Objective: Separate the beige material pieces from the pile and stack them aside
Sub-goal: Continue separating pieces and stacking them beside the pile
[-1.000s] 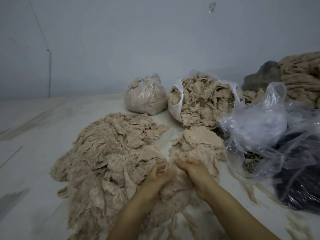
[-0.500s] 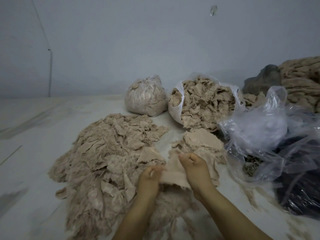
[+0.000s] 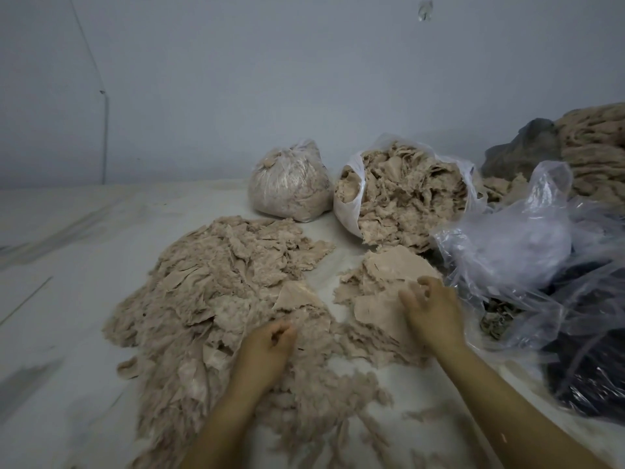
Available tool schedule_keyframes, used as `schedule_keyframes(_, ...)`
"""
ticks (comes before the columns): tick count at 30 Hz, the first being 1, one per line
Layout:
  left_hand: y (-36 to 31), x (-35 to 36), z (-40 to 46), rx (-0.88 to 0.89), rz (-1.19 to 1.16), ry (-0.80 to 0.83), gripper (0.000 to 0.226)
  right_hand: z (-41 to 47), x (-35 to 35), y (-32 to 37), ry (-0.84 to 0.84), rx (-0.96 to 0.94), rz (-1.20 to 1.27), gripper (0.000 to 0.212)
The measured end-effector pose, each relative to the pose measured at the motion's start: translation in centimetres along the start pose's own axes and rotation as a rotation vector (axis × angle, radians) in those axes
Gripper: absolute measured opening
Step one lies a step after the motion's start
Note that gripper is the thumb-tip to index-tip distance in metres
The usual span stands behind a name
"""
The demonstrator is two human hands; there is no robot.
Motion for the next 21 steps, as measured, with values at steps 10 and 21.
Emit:
schedule_keyframes(10, 1.1, 1.0, -1.4, 0.226, 0.524, 0.510, 0.043, -9.2, 5.6, 2.7, 0.670, -0.389, 0.214, 0.025)
schedule_keyframes(21, -1.7, 1.1, -0.4, 0.040, -0.026, 0.356, 0.027, -8.2, 3.6, 3.1, 0.443, -0.256, 0.829, 0.026)
Point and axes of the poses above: each hand's wrist, its own z-axis towards the middle knuckle, its own x-axis out of the palm, y = z × x, the point moved 2 cm from there along z, towards the middle knuckle, and after that the axes turned 3 degrees about -z, right-handed, at the moved point
